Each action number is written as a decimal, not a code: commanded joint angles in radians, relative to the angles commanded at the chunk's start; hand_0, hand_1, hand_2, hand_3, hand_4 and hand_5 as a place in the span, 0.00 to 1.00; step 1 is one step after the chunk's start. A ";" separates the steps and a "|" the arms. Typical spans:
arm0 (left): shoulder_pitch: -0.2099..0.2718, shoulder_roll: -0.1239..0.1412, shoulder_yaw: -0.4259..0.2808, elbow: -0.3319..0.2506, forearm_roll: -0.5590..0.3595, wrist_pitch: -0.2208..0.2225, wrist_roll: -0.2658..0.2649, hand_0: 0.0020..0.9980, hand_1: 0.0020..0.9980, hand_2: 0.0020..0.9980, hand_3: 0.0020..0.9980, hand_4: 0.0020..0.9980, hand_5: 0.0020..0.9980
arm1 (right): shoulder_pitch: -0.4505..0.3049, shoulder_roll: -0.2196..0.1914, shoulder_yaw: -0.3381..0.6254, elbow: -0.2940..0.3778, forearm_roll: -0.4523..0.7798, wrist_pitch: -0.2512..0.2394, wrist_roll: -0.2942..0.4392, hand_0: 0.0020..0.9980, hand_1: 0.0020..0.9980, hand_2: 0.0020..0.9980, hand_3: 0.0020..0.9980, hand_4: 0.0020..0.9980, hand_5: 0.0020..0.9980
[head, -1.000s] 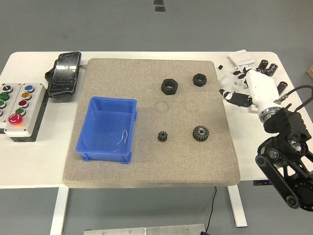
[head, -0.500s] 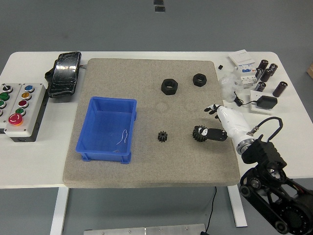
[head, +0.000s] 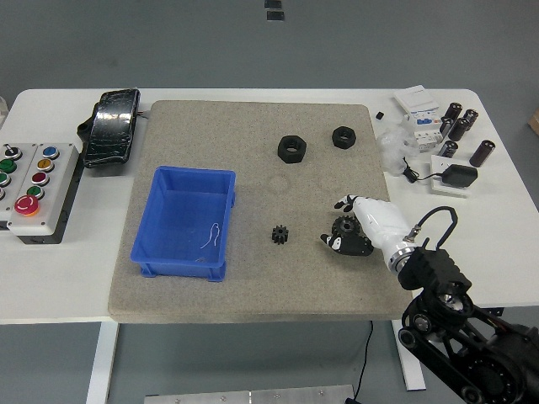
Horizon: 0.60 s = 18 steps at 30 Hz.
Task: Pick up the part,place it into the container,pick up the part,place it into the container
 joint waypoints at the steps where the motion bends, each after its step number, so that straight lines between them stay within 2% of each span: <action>1: 0.000 0.001 0.001 0.000 -0.001 0.000 -0.001 0.63 0.64 0.65 0.72 0.71 0.40 | 0.001 0.000 -0.002 -0.004 -0.004 0.003 -0.002 0.39 0.59 0.73 0.71 0.66 0.31; 5: -0.002 0.004 0.006 0.000 -0.008 -0.002 -0.006 0.63 0.64 0.65 0.72 0.71 0.40 | 0.004 0.001 -0.004 -0.013 -0.011 0.006 -0.001 0.39 0.59 0.73 0.71 0.66 0.31; 6: -0.003 0.005 0.008 0.000 -0.011 -0.002 -0.007 0.63 0.64 0.65 0.72 0.71 0.40 | 0.005 0.001 -0.004 -0.013 -0.010 0.004 0.002 0.38 0.53 0.62 0.63 0.21 0.22; 11: -0.003 0.004 0.011 0.000 -0.015 -0.004 -0.008 0.63 0.64 0.65 0.72 0.71 0.40 | 0.008 0.002 -0.009 -0.025 -0.007 -0.012 0.012 0.38 0.53 0.62 0.63 0.21 0.22; 12: -0.003 0.004 0.012 0.000 -0.015 -0.004 -0.008 0.63 0.64 0.65 0.72 0.71 0.39 | 0.008 0.002 -0.009 -0.029 -0.009 -0.015 0.013 0.35 0.45 0.49 0.53 0.00 0.10; 17: -0.003 0.004 0.016 0.000 -0.021 -0.005 -0.010 0.63 0.64 0.65 0.72 0.71 0.39 | 0.008 -0.001 -0.012 -0.040 -0.017 -0.020 0.018 0.35 0.45 0.49 0.53 0.00 0.10; 18: -0.002 0.004 0.017 0.000 -0.022 -0.005 -0.011 0.63 0.64 0.65 0.72 0.71 0.39 | 0.010 -0.002 -0.014 -0.041 -0.020 -0.026 0.021 0.33 0.42 0.41 0.45 0.00 0.00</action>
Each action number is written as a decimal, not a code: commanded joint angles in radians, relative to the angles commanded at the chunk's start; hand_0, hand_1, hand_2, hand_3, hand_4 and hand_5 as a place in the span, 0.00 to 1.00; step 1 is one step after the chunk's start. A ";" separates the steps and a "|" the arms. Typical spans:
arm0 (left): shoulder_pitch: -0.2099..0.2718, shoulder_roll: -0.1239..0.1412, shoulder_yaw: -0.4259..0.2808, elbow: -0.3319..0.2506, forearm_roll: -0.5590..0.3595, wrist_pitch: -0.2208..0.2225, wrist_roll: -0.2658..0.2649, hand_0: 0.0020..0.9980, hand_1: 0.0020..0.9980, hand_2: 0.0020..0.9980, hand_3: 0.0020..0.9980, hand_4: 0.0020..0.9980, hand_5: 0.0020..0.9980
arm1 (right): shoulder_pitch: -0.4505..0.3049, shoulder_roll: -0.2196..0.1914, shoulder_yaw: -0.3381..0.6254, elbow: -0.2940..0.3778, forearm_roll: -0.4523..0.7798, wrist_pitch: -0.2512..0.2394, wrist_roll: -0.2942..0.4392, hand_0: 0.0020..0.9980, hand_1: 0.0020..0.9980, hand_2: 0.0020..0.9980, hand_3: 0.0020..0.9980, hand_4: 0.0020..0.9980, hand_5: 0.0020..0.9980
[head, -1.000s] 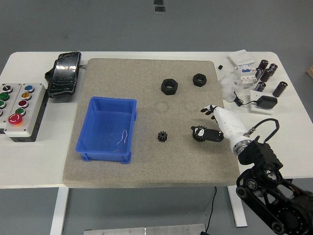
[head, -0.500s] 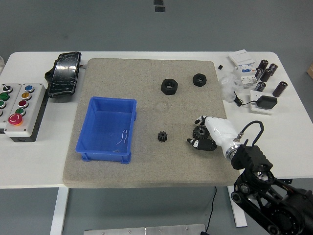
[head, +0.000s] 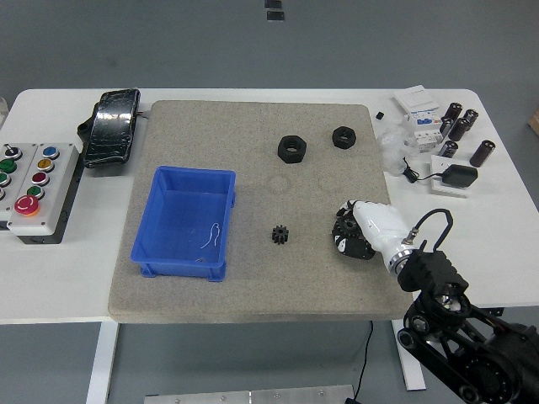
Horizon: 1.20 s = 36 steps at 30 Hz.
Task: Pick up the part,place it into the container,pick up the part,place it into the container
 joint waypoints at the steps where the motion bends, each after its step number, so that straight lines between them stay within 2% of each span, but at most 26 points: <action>1: 0.000 0.000 0.000 0.000 0.000 0.000 0.000 0.63 0.64 0.65 0.72 0.71 0.39 | 0.002 -0.001 -0.002 0.001 -0.002 -0.006 0.003 0.33 0.42 0.41 0.45 0.00 0.00; 7: 0.003 0.001 -0.002 0.000 -0.003 0.001 0.002 0.63 0.64 0.65 0.72 0.71 0.40 | 0.047 -0.016 -0.028 0.033 0.036 -0.052 0.046 0.34 0.43 0.40 0.42 0.00 0.00; 11: 0.005 -0.001 -0.009 0.000 0.001 0.003 0.009 0.63 0.64 0.65 0.72 0.71 0.40 | 0.127 -0.009 -0.089 0.050 0.100 -0.082 0.089 0.34 0.43 0.40 0.42 0.00 0.00; 12: 0.006 -0.002 -0.012 0.000 0.004 0.004 0.012 0.63 0.64 0.65 0.71 0.71 0.40 | 0.147 -0.003 -0.106 0.049 0.117 -0.086 0.099 0.38 0.45 0.42 0.43 0.00 0.00; 17: 0.008 -0.002 -0.035 0.000 0.037 0.015 0.034 0.63 0.64 0.65 0.71 0.71 0.40 | 0.251 0.049 -0.199 0.028 0.208 -0.104 0.145 0.38 0.45 0.42 0.43 0.00 0.00; 18: 0.008 -0.002 -0.039 0.000 0.041 0.017 0.038 0.63 0.64 0.65 0.72 0.71 0.40 | 0.275 0.062 -0.220 0.022 0.225 -0.106 0.153 0.46 0.49 0.47 0.46 0.00 0.00; 23: 0.010 -0.002 -0.046 0.000 0.044 0.021 0.048 0.63 0.64 0.65 0.72 0.71 0.40 | 0.376 0.111 -0.317 -0.011 0.275 -0.095 0.180 0.46 0.49 0.47 0.46 0.00 0.00; 24: 0.010 -0.002 -0.046 0.000 0.043 0.021 0.049 0.63 0.64 0.65 0.71 0.71 0.40 | 0.397 0.121 -0.338 -0.022 0.269 -0.086 0.181 0.57 0.61 0.61 0.58 0.12 0.13; 29: 0.010 -0.002 -0.050 0.000 0.045 0.022 0.054 0.63 0.64 0.65 0.71 0.71 0.40 | 0.472 0.151 -0.410 -0.043 0.188 -0.014 0.152 0.57 0.61 0.61 0.58 0.12 0.13; 30: 0.010 -0.002 -0.052 0.000 0.047 0.022 0.054 0.63 0.64 0.65 0.71 0.71 0.40 | 0.482 0.157 -0.420 -0.043 0.168 0.002 0.143 0.73 0.80 0.80 0.78 0.42 0.22; 35: 0.008 0.000 -0.061 0.000 0.056 0.022 0.056 0.63 0.64 0.65 0.71 0.71 0.40 | 0.511 0.183 -0.457 -0.055 0.109 0.054 0.106 0.73 0.80 0.80 0.78 0.42 0.22; 36: 0.008 0.000 -0.062 0.000 0.057 0.022 0.056 0.63 0.64 0.65 0.71 0.71 0.41 | 0.513 0.186 -0.461 -0.058 0.108 0.058 0.102 0.79 0.86 0.86 0.84 0.52 0.24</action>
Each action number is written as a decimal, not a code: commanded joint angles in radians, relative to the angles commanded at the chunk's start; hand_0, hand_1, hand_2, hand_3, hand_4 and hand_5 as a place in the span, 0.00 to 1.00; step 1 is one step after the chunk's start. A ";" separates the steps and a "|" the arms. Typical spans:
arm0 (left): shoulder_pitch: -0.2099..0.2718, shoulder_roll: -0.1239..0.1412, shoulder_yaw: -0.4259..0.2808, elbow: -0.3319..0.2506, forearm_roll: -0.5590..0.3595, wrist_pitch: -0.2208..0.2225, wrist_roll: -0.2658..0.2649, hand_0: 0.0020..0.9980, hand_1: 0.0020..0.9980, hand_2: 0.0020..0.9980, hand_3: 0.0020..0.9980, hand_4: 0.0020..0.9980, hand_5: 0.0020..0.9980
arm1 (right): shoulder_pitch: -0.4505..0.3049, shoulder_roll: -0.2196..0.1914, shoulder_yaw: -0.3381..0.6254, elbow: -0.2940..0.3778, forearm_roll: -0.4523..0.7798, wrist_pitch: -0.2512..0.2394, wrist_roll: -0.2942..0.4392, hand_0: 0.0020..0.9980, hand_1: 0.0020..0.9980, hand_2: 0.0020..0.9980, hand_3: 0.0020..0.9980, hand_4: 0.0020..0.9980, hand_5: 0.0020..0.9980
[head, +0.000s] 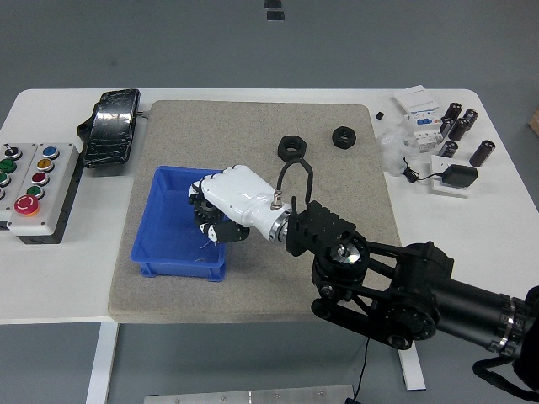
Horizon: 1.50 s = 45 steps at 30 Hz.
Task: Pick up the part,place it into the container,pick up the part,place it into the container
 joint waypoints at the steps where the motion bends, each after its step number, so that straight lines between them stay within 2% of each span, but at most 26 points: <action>1: 0.000 0.000 -0.001 0.000 0.001 0.000 0.000 0.63 0.64 0.65 0.71 0.71 0.41 | 0.001 0.002 -0.004 -0.002 0.002 0.002 -0.002 0.79 0.86 0.86 0.84 0.52 0.24; 5: 0.000 -0.001 -0.007 0.000 0.008 0.000 0.003 0.63 0.64 0.65 0.71 0.71 0.41 | 0.002 0.007 -0.013 -0.006 0.012 -0.001 -0.005 0.79 0.86 0.86 0.84 0.52 0.24; 6: 0.000 -0.002 -0.009 0.000 0.010 0.000 0.005 0.63 0.64 0.65 0.71 0.71 0.41 | 0.001 0.007 -0.012 -0.006 0.013 -0.004 -0.004 0.80 0.86 0.86 0.85 0.55 0.26; 11: 0.000 -0.005 -0.017 0.000 0.019 -0.001 0.006 0.63 0.64 0.65 0.71 0.71 0.41 | -0.021 -0.006 0.030 0.003 0.025 -0.036 0.001 0.80 0.86 0.86 0.85 0.55 0.26; 12: -0.001 -0.005 -0.019 0.000 0.021 -0.001 0.006 0.63 0.64 0.65 0.71 0.71 0.41 | -0.032 -0.015 0.050 0.009 0.030 -0.044 0.001 0.72 0.78 0.79 0.78 0.58 0.27; 17: 0.000 -0.009 -0.023 0.000 0.024 -0.001 0.004 0.63 0.64 0.65 0.71 0.71 0.41 | -0.119 -0.097 0.160 0.041 0.050 -0.063 -0.029 0.72 0.78 0.79 0.78 0.58 0.27; 18: 0.001 -0.009 -0.024 0.000 0.024 -0.001 0.004 0.63 0.64 0.65 0.71 0.71 0.41 | -0.137 -0.116 0.182 0.043 0.057 -0.062 -0.037 0.67 0.74 0.77 0.80 0.59 0.28; 19: 0.002 -0.009 -0.025 0.000 0.025 -0.001 0.004 0.63 0.64 0.65 0.71 0.71 0.41 | -0.156 -0.132 0.206 0.043 0.065 -0.059 -0.045 0.67 0.74 0.77 0.80 0.59 0.28; 22: 0.003 -0.009 -0.030 0.000 0.029 0.000 0.005 0.63 0.64 0.65 0.71 0.71 0.41 | -0.206 -0.156 0.243 0.042 0.092 -0.059 -0.055 0.67 0.74 0.77 0.80 0.59 0.28; 28: 0.002 -0.009 -0.033 0.000 0.032 0.000 0.004 0.63 0.64 0.64 0.70 0.71 0.41 | -0.281 -0.156 0.234 0.022 0.125 -0.057 -0.056 0.66 0.74 0.78 0.83 0.61 0.28; 35: 0.000 -0.009 -0.031 0.000 0.029 0.000 0.003 0.63 0.64 0.64 0.70 0.70 0.40 | -0.271 -0.151 0.178 0.004 0.147 -0.052 -0.055 0.65 0.73 0.78 0.82 0.61 0.27; 36: 0.000 -0.009 -0.031 0.000 0.029 0.000 0.003 0.63 0.64 0.64 0.70 0.70 0.40 | -0.269 -0.150 0.175 0.003 0.147 -0.052 -0.055 0.62 0.72 0.76 0.79 0.61 0.31; 41: 0.000 -0.009 -0.031 0.000 0.027 0.000 0.003 0.63 0.64 0.64 0.70 0.70 0.40 | -0.259 -0.150 0.149 -0.001 0.153 -0.048 -0.057 0.62 0.72 0.76 0.79 0.61 0.31; 42: 0.000 -0.009 -0.031 0.000 0.027 0.000 0.003 0.63 0.64 0.64 0.70 0.70 0.40 | -0.258 -0.150 0.146 -0.002 0.154 -0.045 -0.058 0.59 0.69 0.70 0.74 0.49 0.28; 45: 0.001 -0.009 -0.030 0.000 0.025 0.000 0.003 0.63 0.64 0.64 0.70 0.70 0.40 | -0.255 -0.151 0.136 0.000 0.152 -0.042 -0.059 0.59 0.69 0.70 0.74 0.49 0.28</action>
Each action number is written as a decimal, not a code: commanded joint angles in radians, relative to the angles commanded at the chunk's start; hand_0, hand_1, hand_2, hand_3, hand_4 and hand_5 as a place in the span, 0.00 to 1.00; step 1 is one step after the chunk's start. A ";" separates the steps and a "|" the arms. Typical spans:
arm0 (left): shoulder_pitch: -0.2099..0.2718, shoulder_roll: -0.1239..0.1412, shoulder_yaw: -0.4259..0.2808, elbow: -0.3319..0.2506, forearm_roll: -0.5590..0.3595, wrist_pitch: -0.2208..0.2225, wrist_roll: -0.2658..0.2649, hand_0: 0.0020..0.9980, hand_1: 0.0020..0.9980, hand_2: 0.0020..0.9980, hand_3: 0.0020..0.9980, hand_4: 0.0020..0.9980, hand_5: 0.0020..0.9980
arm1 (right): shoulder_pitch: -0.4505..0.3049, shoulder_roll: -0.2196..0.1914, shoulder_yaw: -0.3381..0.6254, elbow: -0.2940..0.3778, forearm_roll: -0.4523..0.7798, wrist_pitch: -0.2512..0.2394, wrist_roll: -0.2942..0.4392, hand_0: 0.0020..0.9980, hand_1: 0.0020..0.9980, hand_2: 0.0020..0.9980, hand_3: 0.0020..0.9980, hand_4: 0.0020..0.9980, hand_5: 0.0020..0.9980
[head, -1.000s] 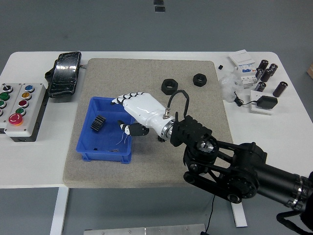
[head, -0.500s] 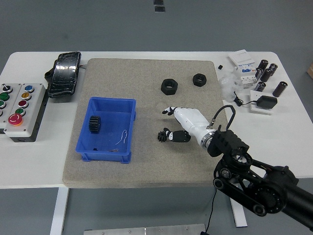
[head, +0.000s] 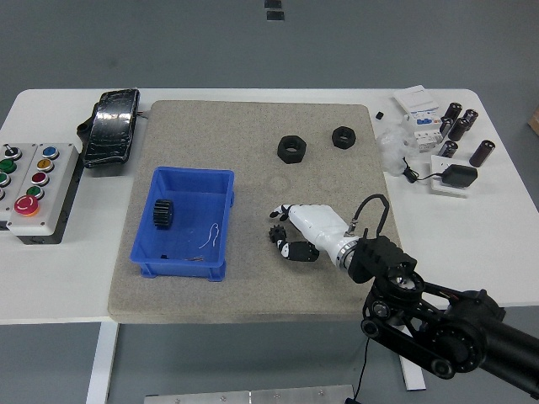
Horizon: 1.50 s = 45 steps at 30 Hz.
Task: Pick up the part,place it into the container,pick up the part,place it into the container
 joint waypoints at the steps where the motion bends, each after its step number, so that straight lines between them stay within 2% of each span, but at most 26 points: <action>1: 0.000 0.000 -0.001 0.000 0.000 0.000 0.000 0.63 0.64 0.64 0.70 0.70 0.40 | 0.000 -0.001 -0.001 0.002 -0.001 -0.002 0.001 0.59 0.69 0.70 0.74 0.49 0.28; 3: 0.001 0.000 -0.002 0.000 -0.002 0.001 0.000 0.63 0.64 0.64 0.70 0.70 0.40 | 0.001 -0.002 0.000 0.006 -0.003 -0.014 0.007 0.58 0.68 0.69 0.72 0.46 0.28; 8: 0.002 -0.001 -0.004 0.000 -0.002 0.001 0.000 0.63 0.64 0.64 0.70 0.70 0.40 | 0.003 -0.002 0.009 0.013 0.000 -0.043 0.020 0.58 0.68 0.69 0.72 0.46 0.28; 9: 0.001 -0.001 -0.005 0.000 -0.001 0.001 0.000 0.63 0.64 0.64 0.70 0.70 0.40 | 0.003 -0.002 0.012 0.013 0.001 -0.046 0.021 0.57 0.68 0.69 0.71 0.46 0.30; 15: 0.001 -0.001 -0.009 0.000 0.000 0.002 0.001 0.63 0.64 0.64 0.70 0.70 0.40 | 0.006 -0.007 0.023 0.019 0.004 -0.060 0.029 0.57 0.67 0.68 0.71 0.44 0.28; 26: 0.002 -0.002 -0.010 0.000 -0.001 0.003 0.001 0.63 0.64 0.64 0.69 0.70 0.40 | 0.017 -0.010 -0.012 0.017 0.020 -0.003 0.030 0.58 0.68 0.69 0.71 0.46 0.29; 27: 0.001 -0.002 -0.010 0.000 -0.001 0.003 0.001 0.63 0.64 0.64 0.69 0.69 0.40 | 0.018 -0.010 -0.013 0.016 0.022 0.002 0.030 0.57 0.68 0.69 0.72 0.46 0.26; 32: 0.001 -0.002 -0.009 0.000 -0.003 0.003 0.000 0.63 0.64 0.64 0.69 0.69 0.40 | 0.023 -0.010 -0.015 0.014 0.023 0.029 0.026 0.57 0.68 0.69 0.72 0.46 0.26; 33: 0.001 -0.002 -0.009 0.000 -0.004 0.003 0.000 0.63 0.64 0.64 0.69 0.69 0.41 | 0.024 -0.011 -0.016 0.014 0.023 0.034 0.025 0.57 0.67 0.67 0.74 0.23 0.19; 38: 0.000 -0.001 -0.009 0.000 -0.005 0.003 -0.001 0.63 0.64 0.64 0.69 0.69 0.41 | 0.029 -0.011 -0.021 0.014 0.025 0.049 0.028 0.57 0.67 0.67 0.74 0.23 0.19; 39: 0.000 -0.001 -0.009 0.000 -0.006 0.003 -0.002 0.63 0.64 0.64 0.69 0.68 0.41 | 0.030 -0.011 -0.022 0.013 0.026 0.050 0.028 0.57 0.66 0.62 0.72 0.11 0.18; 44: -0.001 -0.002 -0.008 0.000 -0.007 0.003 -0.003 0.63 0.64 0.64 0.69 0.68 0.41 | 0.032 -0.011 -0.027 0.009 0.031 0.053 0.032 0.57 0.66 0.62 0.72 0.11 0.18; 45: -0.001 -0.002 -0.008 0.000 -0.008 0.003 -0.004 0.63 0.64 0.64 0.69 0.68 0.42 | 0.032 -0.012 -0.028 0.008 0.032 0.053 0.033 0.52 0.65 0.60 0.71 0.00 0.12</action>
